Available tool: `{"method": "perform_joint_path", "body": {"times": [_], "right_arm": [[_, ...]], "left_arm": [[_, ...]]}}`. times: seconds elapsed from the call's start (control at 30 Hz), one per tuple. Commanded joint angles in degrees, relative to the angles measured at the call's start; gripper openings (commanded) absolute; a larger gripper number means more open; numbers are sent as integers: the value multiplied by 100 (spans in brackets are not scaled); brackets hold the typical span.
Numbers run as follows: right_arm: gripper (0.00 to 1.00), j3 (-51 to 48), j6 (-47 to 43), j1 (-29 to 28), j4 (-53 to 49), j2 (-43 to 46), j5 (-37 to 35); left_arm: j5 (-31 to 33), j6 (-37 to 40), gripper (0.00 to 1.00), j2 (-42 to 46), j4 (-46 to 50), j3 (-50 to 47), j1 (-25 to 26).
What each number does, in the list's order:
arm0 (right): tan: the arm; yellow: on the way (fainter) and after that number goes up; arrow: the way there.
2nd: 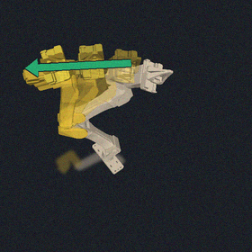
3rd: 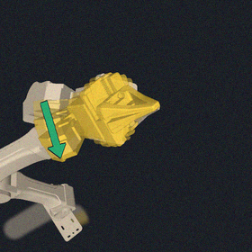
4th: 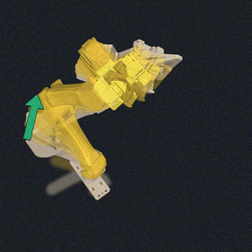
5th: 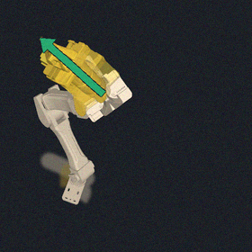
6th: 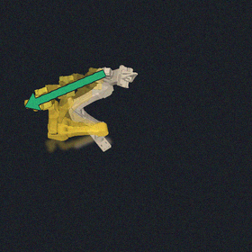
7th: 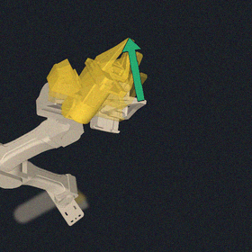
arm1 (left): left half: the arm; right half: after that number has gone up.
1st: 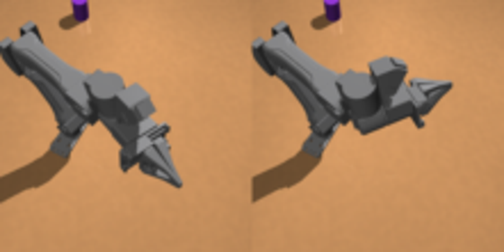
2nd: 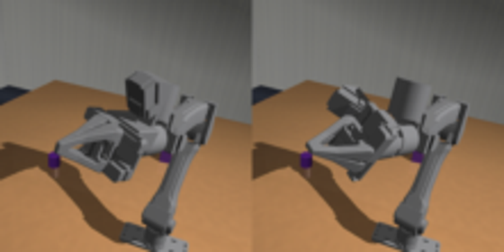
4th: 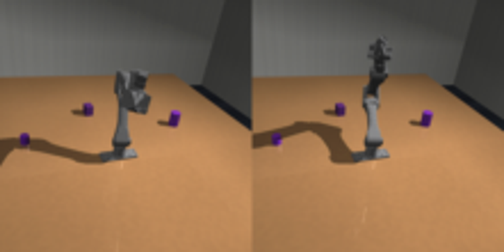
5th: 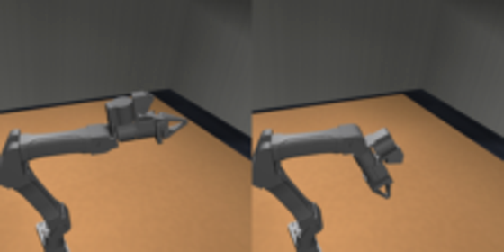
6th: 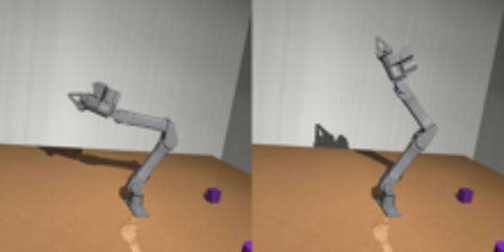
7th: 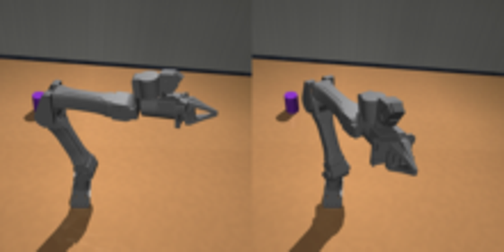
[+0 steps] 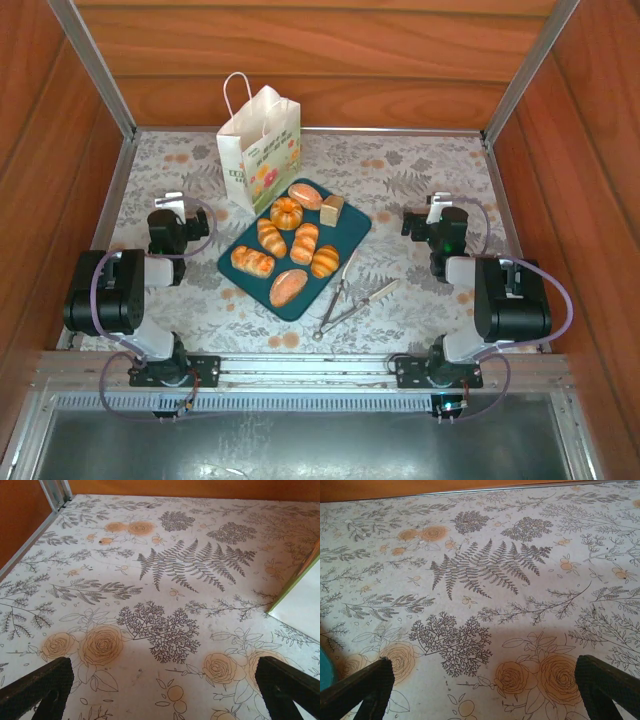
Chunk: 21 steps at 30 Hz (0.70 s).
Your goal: Place the fake bread into the paper bag
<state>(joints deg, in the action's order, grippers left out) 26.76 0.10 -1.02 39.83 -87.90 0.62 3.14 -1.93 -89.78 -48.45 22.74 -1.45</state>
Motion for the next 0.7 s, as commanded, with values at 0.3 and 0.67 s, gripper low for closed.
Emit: {"method": "perform_joint_path", "body": {"times": [0.3, 0.67], "right_arm": [[100, 78, -14, 49, 14, 13, 24], [100, 51, -10, 53, 52, 30, 33]], "left_arm": [[-39, -39, 100, 22, -93, 0, -21], [-76, -54, 100, 109, -84, -68, -30]]}}
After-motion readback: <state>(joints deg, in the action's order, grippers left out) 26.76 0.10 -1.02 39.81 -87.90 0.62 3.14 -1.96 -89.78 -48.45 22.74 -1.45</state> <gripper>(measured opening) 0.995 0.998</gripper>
